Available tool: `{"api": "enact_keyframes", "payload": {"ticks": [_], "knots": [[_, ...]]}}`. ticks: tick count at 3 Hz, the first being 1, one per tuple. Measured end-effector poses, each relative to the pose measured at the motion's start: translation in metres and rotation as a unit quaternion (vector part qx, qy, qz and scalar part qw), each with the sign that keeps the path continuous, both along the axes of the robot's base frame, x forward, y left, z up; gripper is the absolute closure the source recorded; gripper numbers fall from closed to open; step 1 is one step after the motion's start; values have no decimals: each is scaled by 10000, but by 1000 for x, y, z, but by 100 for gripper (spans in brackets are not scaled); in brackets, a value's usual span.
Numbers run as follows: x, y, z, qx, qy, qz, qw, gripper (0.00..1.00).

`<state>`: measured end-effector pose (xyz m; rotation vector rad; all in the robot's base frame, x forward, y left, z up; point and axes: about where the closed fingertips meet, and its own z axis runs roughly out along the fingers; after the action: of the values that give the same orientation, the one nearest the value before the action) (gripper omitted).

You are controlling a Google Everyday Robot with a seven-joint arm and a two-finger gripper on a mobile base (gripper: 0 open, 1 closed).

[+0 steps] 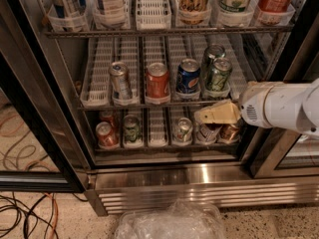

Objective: Pick green can from middle shelf of fridge

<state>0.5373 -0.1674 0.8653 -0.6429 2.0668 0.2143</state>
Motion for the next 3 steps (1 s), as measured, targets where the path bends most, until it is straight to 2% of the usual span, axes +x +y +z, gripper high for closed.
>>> {"api": "enact_keyframes", "payload": {"ticks": [1,2,3], "knots": [[1,4,1,43,-57,17,10000,0],[10,4,-5,310,-200,-258,9990,0],[26,-4,4,589,-617,-748,9935,0]]}}
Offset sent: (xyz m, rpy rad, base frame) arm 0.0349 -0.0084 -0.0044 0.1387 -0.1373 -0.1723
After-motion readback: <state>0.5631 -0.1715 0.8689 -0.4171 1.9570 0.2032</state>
